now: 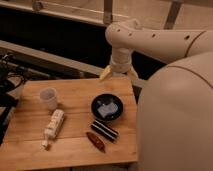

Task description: Move the arm in a circular motion

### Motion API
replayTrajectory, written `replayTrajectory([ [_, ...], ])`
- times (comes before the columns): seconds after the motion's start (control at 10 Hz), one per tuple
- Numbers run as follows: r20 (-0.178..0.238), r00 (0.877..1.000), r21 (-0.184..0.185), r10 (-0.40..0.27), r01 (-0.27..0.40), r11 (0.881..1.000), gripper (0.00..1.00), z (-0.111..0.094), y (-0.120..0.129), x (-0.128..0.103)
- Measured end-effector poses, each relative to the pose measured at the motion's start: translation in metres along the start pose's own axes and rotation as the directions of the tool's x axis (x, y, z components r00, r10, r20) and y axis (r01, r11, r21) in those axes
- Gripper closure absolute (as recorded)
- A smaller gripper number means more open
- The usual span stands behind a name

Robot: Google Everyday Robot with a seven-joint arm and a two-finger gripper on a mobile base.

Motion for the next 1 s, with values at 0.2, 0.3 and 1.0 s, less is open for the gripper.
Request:
replayTrajectory([
  [0.2,-0.002,1.000,-0.002,-0.026,0.026,1.000,0.00,0.001,0.030,0.010],
  [0.3,-0.005,0.999,0.002,-0.051,0.051,0.999,0.00,0.002,0.034,0.013],
  [1.0,-0.013,0.995,0.011,-0.100,0.100,0.995,0.00,0.003,0.070,0.024],
])
